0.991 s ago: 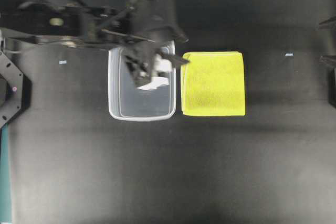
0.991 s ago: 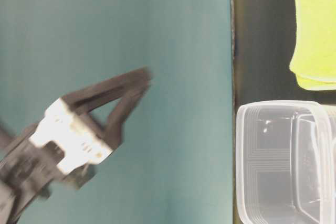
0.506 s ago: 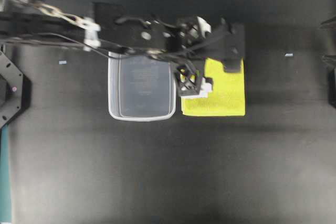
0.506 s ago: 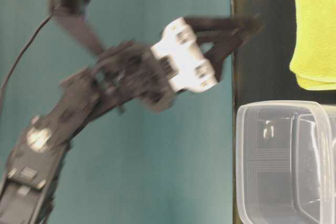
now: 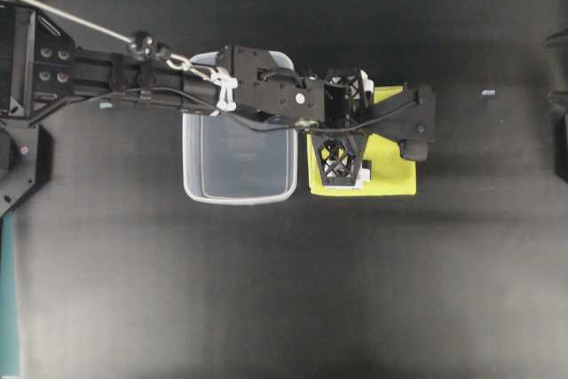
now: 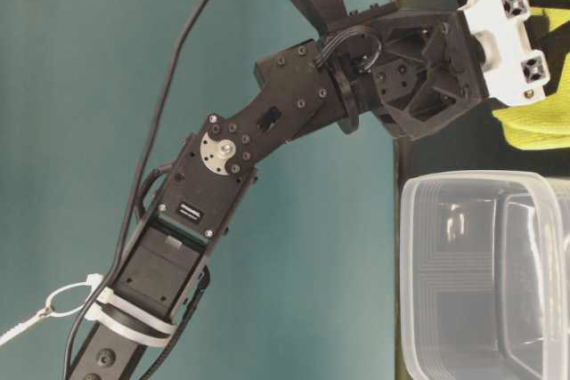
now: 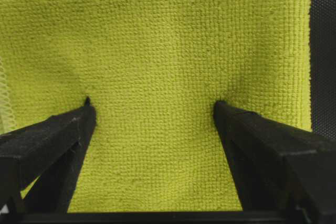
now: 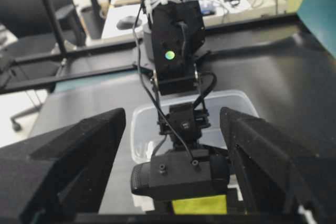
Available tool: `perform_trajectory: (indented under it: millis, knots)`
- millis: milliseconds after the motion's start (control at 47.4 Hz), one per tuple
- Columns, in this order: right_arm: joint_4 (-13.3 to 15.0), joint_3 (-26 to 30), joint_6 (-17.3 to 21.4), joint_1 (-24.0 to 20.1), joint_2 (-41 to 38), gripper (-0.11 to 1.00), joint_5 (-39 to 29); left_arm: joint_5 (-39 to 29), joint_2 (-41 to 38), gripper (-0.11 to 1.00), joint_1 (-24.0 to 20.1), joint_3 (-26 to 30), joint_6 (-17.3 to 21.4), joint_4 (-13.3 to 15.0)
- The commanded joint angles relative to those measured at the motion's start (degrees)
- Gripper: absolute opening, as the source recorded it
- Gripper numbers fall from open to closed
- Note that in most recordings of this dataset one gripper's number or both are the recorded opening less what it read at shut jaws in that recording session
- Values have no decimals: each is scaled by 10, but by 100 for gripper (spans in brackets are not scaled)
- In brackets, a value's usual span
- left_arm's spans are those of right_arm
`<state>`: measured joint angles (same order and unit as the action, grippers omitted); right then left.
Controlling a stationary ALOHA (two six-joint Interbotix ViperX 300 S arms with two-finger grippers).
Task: Place the yellow towel into the container with the left arm.
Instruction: 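Lower the open left gripper onto the yellow towel and close it, then lift the gripped towel and carry it left over the container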
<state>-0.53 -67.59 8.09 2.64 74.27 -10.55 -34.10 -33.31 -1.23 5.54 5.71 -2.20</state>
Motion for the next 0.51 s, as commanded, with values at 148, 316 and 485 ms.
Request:
perform_trajectory:
  millis: [148, 316, 485]
  knots:
    - [-2, 12, 12, 2, 0, 70, 3, -10, -6, 70, 5, 0, 3, -3]
    - [-2, 16, 13, 0, 4, 69, 1, -57, 7, 24, 1, 5, 17, -3]
    - [-2, 18, 13, 0, 11, 69, 0, -76, 57, 7, -3, 28, 31, -3]
